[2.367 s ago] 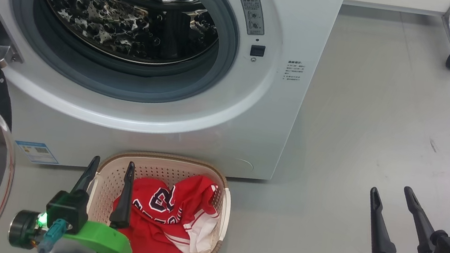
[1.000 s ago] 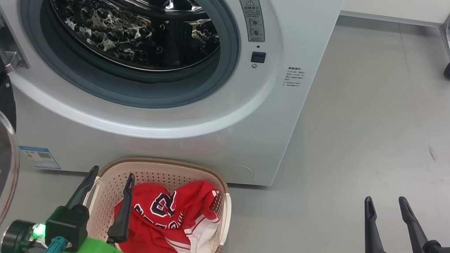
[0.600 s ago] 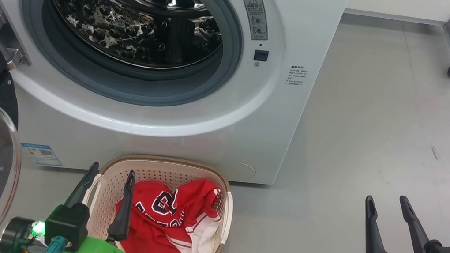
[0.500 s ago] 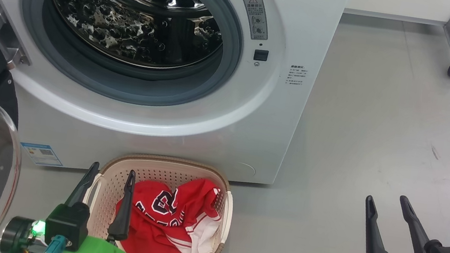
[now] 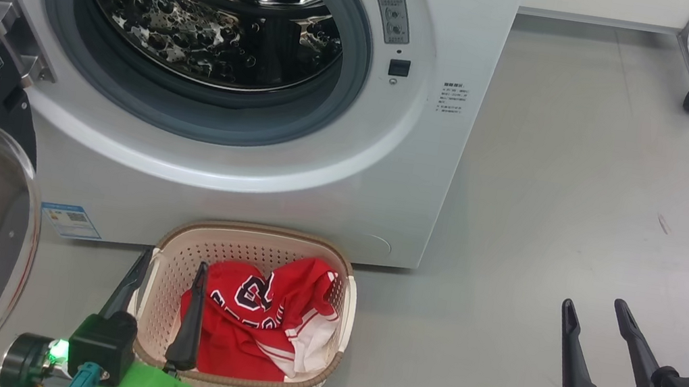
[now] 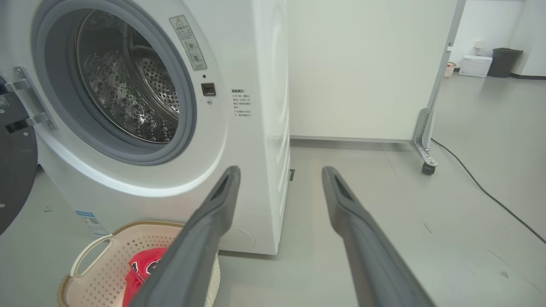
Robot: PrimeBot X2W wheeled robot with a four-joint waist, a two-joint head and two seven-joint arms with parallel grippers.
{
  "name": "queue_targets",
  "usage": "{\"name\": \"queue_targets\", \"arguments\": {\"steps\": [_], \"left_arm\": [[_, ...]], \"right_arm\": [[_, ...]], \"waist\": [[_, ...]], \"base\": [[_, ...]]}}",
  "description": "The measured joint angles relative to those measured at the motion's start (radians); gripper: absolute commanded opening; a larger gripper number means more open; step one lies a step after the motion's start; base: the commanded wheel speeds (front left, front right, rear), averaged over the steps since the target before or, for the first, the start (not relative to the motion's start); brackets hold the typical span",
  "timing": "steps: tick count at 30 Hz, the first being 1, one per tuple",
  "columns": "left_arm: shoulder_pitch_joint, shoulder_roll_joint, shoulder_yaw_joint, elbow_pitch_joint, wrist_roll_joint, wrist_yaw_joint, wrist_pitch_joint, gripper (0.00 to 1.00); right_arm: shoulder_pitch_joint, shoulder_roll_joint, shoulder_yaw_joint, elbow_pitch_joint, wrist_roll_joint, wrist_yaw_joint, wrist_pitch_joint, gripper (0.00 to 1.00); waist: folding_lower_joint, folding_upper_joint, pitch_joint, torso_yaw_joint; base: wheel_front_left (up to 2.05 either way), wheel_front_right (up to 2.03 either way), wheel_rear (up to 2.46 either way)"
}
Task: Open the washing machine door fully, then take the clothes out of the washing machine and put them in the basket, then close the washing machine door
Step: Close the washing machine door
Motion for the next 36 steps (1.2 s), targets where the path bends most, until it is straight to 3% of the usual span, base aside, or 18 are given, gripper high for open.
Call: {"name": "queue_targets", "arguments": {"steps": [19, 36], "left_arm": [[0.005, 0.0, -0.002, -0.029, 0.0, 0.0, 0.007, 1.0], [0.007, 0.0, -0.002, -0.037, -0.001, 0.0, 0.007, 1.0]], "right_arm": [[0.0, -0.002, -0.003, 0.001, 0.0, -0.001, 0.0, 1.0], [0.0, -0.005, -0.006, 0.002, 0.0, -0.008, 0.0, 1.0]], "waist": [[0.0, 0.0, -0.002, 0.007], [0.0, 0.0, -0.007, 0.011]], "base": [[-1.07, 1.15, -0.08], [-0.48, 0.48, 0.0]]}}
